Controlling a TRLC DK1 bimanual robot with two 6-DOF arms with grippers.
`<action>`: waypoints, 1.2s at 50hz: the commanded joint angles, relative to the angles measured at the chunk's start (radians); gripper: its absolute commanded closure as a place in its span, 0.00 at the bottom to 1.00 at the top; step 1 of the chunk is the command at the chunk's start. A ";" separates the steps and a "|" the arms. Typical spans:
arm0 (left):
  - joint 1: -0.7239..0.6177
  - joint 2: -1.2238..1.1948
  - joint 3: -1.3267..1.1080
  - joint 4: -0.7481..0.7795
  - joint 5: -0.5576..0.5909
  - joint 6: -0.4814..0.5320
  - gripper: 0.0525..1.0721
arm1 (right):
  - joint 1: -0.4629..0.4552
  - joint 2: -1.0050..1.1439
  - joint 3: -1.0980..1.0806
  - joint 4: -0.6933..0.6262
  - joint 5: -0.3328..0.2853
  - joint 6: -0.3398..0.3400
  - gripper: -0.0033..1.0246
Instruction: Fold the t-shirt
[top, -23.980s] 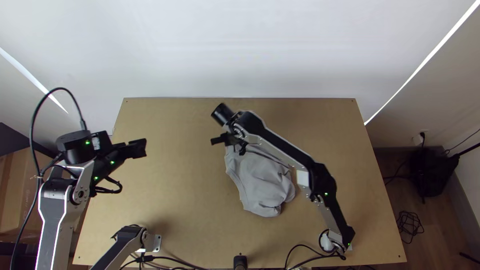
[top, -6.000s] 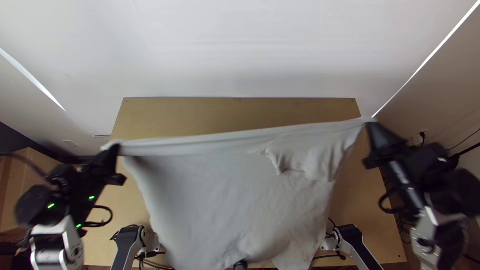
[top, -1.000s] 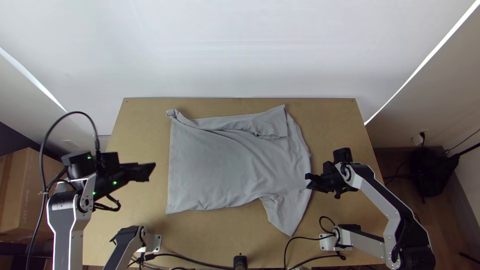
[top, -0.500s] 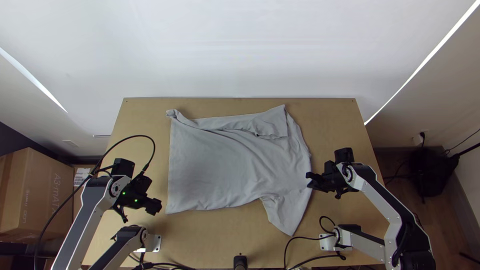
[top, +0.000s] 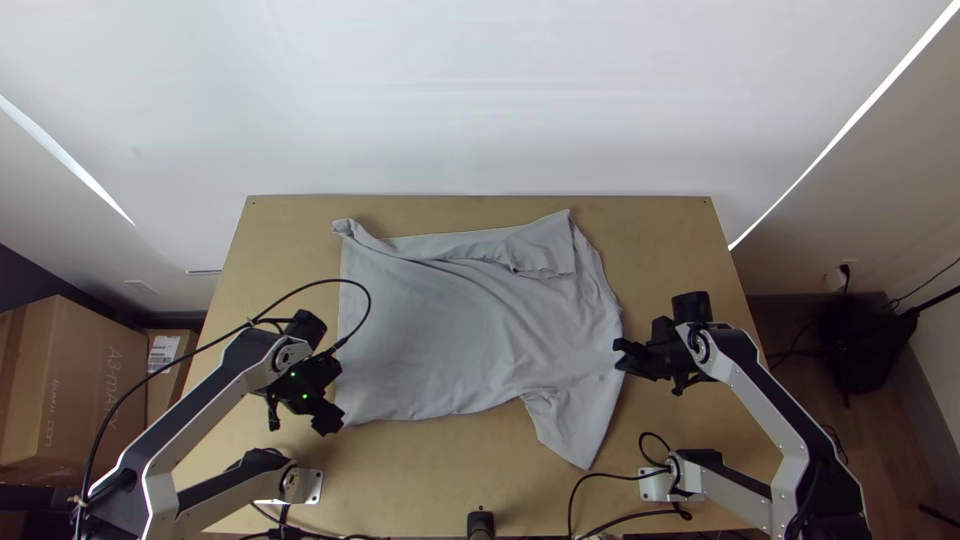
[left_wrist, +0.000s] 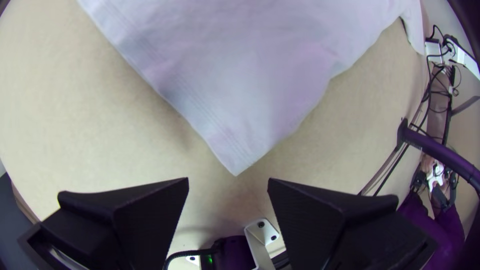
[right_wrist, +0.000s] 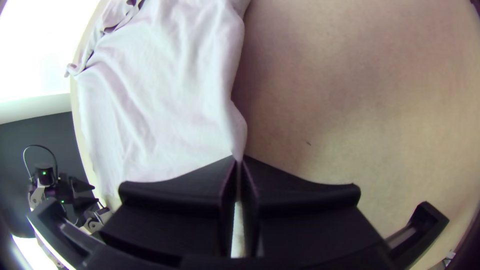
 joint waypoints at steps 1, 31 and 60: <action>-0.034 0.054 -0.001 0.017 -0.012 -0.017 0.24 | -0.007 -0.026 0.011 -0.015 0.005 0.022 0.97; -0.135 0.188 0.010 0.105 0.008 -0.057 0.43 | -0.041 -0.066 0.014 -0.039 0.011 0.024 0.97; 0.021 0.043 -0.008 0.309 0.036 -0.024 0.97 | -0.125 -0.129 0.016 -0.039 0.083 -0.022 0.97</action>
